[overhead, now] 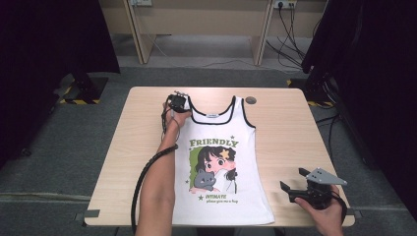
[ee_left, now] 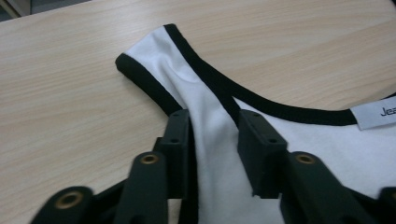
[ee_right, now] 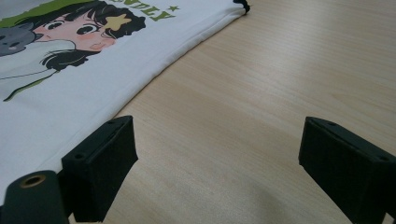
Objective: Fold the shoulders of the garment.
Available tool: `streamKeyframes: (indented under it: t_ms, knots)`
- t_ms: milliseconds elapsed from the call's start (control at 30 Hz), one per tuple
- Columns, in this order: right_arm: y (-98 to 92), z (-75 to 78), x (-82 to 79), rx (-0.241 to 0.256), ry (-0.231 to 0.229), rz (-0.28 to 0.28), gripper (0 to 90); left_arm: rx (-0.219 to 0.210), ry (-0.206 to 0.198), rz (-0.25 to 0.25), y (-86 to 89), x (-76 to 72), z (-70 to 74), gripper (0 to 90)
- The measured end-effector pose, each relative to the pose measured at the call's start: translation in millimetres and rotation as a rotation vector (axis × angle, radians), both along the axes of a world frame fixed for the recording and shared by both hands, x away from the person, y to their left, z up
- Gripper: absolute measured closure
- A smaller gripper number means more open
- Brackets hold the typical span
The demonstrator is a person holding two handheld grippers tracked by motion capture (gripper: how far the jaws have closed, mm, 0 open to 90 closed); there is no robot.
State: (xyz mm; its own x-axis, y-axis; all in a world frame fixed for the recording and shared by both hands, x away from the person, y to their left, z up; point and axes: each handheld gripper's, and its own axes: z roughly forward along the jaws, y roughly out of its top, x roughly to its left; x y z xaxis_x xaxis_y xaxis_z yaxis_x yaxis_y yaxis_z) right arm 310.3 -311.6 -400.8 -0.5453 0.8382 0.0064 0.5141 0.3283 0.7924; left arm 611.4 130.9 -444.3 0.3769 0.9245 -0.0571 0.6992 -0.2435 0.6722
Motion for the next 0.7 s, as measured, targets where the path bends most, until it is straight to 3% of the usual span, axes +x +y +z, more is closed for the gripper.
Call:
streamKeyframes:
  t_ms: [133,300,333,500,700]
  knots:
    - [-0.4,0.5,-1.2,0.0,-0.001,0.004,11.6,-0.011,0.008,0.0,-0.5,0.8,0.8,81.7]
    - [-3.0,1.3,-1.5,0.009,-0.004,-0.001,11.9,-0.097,-0.008,0.024,3.1,-3.4,4.5,84.3]
    - [-3.0,1.3,-1.5,0.009,-0.004,-0.001,11.9,-0.145,-0.019,0.027,5.3,-6.4,8.7,84.3]
    - [-4.0,1.8,-1.3,0.011,-0.007,0.002,12.1,-0.174,-0.04,0.02,6.8,-12.8,15.8,84.9]
    - [-5.6,2.2,-1.1,0.018,-0.007,-0.002,12.1,-0.153,-0.069,-0.001,3.8,-25.4,22.3,84.6]
